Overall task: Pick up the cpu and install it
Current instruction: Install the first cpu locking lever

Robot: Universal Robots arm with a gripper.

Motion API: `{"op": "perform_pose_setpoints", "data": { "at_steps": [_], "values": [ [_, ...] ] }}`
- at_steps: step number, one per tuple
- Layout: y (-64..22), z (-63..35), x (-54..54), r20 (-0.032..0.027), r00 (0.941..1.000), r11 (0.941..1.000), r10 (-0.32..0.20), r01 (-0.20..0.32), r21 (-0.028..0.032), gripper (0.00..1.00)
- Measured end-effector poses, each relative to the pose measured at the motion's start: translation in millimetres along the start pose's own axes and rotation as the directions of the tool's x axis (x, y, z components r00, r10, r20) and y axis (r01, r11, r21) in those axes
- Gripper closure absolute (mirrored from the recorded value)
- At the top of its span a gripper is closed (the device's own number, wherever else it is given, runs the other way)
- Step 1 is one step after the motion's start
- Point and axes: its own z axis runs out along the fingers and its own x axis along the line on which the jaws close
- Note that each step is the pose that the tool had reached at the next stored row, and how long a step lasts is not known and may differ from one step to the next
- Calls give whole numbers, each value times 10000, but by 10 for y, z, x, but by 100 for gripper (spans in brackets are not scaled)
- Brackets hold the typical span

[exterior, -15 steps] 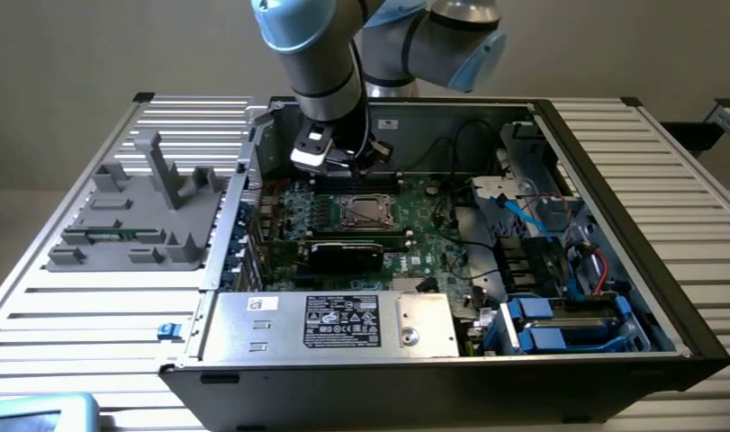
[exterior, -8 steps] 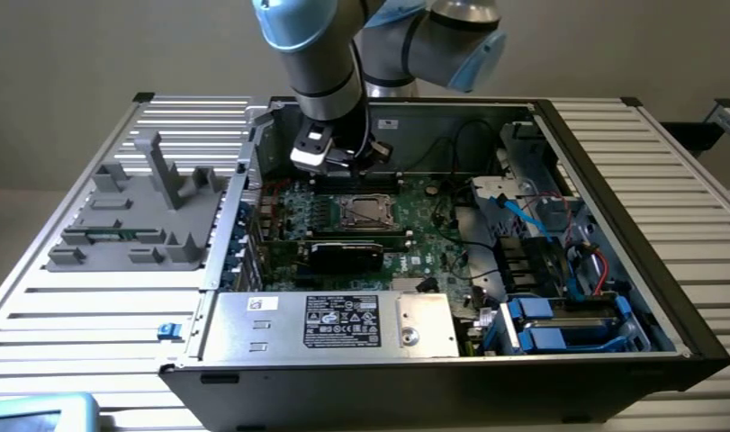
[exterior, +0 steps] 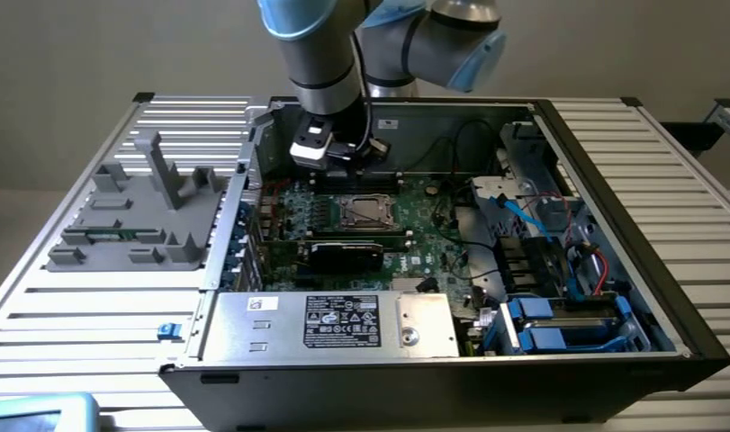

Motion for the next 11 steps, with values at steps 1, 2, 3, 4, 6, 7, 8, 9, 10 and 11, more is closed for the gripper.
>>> {"op": "perform_pose_setpoints", "data": {
  "at_steps": [1,2,3,4,6,7,8,9,10,11],
  "values": [
    [-10,-36,3,5,10000,10000,-16,16,-2,89],
    [-19,-69,7,7,10000,10000,-29,29,-1,89],
    [-27,-98,10,10,10000,10000,-39,39,-3,89],
    [-33,-122,13,12,10000,10000,-49,49,-7,89],
    [-46,-173,19,16,10000,10000,-65,65,-12,89],
    [-52,-197,22,18,10000,10000,-74,74,-17,89],
    [-57,-220,24,20,10000,10000,-82,82,-22,89],
    [-64,-243,27,23,10000,10000,-92,92,-26,89],
    [-70,-265,29,29,9999,9999,-107,107,-30,89],
    [-76,-284,31,37,9999,9999,-124,125,-38,89]
  ]
}}
